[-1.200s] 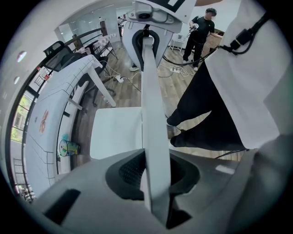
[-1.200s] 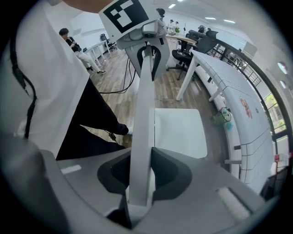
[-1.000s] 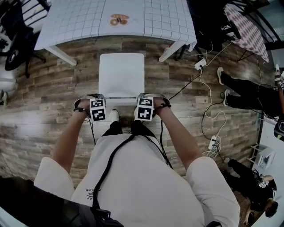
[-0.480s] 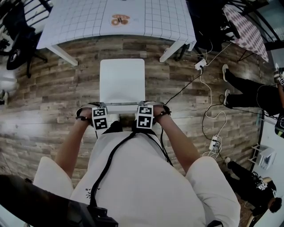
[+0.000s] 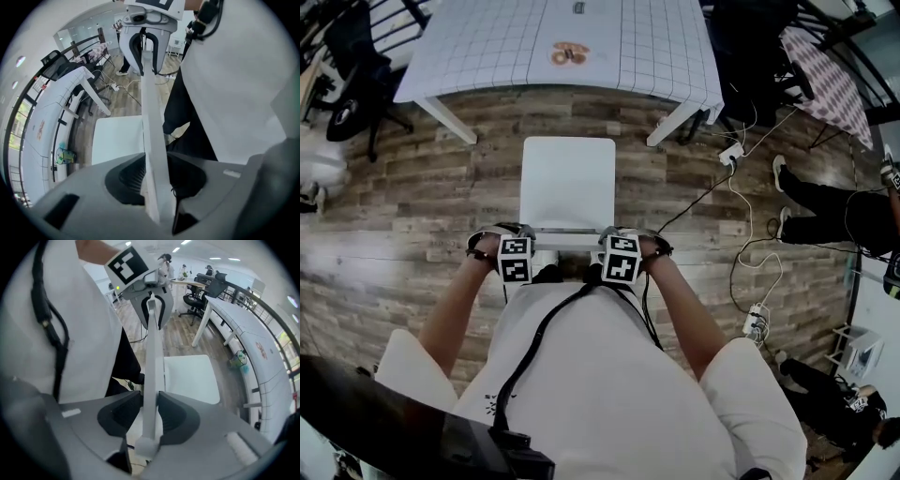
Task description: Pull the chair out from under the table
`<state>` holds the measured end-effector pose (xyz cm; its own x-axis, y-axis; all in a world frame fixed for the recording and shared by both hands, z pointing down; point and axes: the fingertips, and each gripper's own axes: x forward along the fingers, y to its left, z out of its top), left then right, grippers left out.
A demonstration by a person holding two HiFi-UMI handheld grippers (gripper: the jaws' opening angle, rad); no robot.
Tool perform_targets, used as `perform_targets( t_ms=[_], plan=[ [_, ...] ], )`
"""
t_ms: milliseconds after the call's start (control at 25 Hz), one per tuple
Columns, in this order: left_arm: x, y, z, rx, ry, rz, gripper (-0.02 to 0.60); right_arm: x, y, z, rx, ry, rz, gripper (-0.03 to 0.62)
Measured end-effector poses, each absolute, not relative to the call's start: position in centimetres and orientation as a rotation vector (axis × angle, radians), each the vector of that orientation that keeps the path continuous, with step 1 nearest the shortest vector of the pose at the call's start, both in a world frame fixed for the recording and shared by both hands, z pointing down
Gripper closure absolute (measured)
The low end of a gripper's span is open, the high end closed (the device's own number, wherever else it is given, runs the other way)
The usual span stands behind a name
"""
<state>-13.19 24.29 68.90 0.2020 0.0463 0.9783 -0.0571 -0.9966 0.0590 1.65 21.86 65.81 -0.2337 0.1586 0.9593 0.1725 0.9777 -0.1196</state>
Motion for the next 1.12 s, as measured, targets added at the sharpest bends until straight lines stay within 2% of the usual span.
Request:
perform_targets(
  t_ms=[160, 200, 240, 280, 400, 520, 720, 840, 1120],
  plan=[
    [-13.3, 23.9, 65.5, 2.418, -0.054, 1.796, 0.421, 0.3, 21.0, 61.5, -0.202, -1.999, 0.142, 0.483],
    [-13.0, 23.5, 64.3, 2.442, -0.092, 1.734, 0.428, -0.2, 20.3, 60.1, -0.159, -2.077, 0.179, 0.516],
    [-12.6, 22.7, 62.9, 2.473, -0.149, 1.651, 0.465, -0.7, 19.3, 58.6, -0.105, -2.166, 0.22, 0.57],
    [-12.1, 21.8, 61.4, 2.508, -0.22, 1.549, 0.495, -1.3, 18.3, 57.1, -0.051, -2.257, 0.265, 0.588],
    [-10.6, 18.3, 56.8, 2.603, -0.471, 1.192, 0.575, -2.1, 15.5, 53.6, 0.103, -2.478, 0.375, 0.589],
    [-9.6, 15.5, 53.8, 2.628, -0.659, 0.931, 0.575, -1.9, 13.1, 52.0, 0.249, -2.573, 0.397, 0.589],
    [-9.5, 12.5, 51.8, 2.598, -0.869, 0.67, 0.575, -1.8, 10.4, 49.6, 0.438, -2.658, 0.374, 0.589],
    [-9.6, 11.6, 52.0, 2.558, -0.919, 0.587, 0.575, -1.8, 9.8, 49.7, 0.47, -2.662, 0.374, 0.589],
    [-10.3, 11.3, 52.9, 2.546, -0.926, 0.638, 0.575, -1.6, 9.6, 50.4, 0.445, -2.631, 0.361, 0.589]
  ],
)
